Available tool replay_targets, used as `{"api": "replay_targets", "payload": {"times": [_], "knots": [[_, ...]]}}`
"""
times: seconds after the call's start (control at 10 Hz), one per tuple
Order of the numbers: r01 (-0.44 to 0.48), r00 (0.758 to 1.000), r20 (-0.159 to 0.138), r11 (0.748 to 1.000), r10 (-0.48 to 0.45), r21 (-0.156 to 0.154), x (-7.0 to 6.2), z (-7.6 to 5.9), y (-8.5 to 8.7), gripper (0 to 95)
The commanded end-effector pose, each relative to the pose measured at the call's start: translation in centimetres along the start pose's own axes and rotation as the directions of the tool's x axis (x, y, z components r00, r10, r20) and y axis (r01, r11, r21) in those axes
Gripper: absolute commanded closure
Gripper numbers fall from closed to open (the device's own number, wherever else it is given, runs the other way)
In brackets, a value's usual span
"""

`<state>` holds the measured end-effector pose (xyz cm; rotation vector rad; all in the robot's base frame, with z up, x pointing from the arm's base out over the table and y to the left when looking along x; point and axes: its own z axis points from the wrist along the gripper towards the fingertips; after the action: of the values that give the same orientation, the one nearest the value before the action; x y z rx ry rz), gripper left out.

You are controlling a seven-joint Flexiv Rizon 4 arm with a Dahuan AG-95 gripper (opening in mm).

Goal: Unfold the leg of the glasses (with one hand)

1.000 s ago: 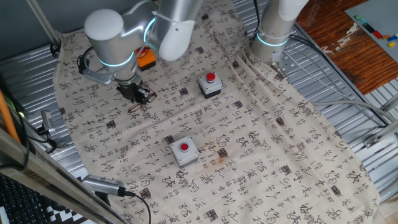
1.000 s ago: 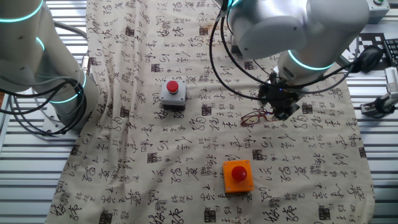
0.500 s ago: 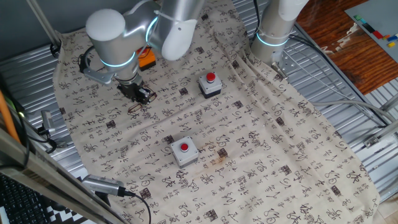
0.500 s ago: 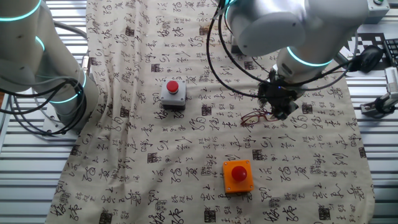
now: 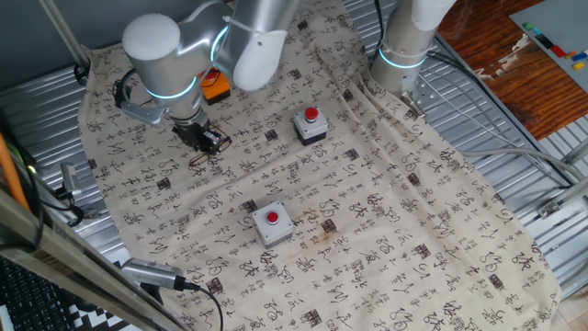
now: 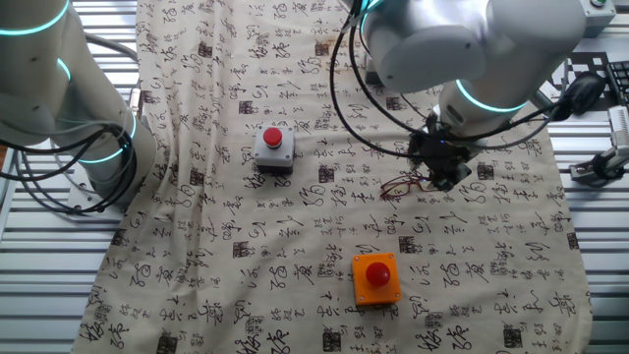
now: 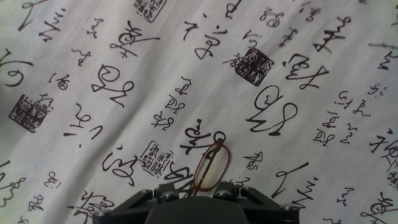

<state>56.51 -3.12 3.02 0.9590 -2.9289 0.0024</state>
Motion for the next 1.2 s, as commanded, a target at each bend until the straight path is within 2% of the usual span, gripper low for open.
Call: {"api": "replay_targets", "payload": {"times": [0.1, 0.7, 1.1, 1.2], "knots": [[0.001, 1.000, 0.004, 1.000, -0.001, -0.004, 0.0, 0.2, 0.0, 76.0], [-0.004, 1.000, 0.020, 1.000, 0.004, -0.021, -0.4, 1.0, 1.1, 76.0], [0.010, 0.999, 0.033, 0.999, -0.009, -0.040, -0.5, 0.8, 2.1, 76.0], [0.010, 0.999, 0.031, 0.999, -0.008, -0.041, -0.5, 0.6, 2.4, 95.0]]}}
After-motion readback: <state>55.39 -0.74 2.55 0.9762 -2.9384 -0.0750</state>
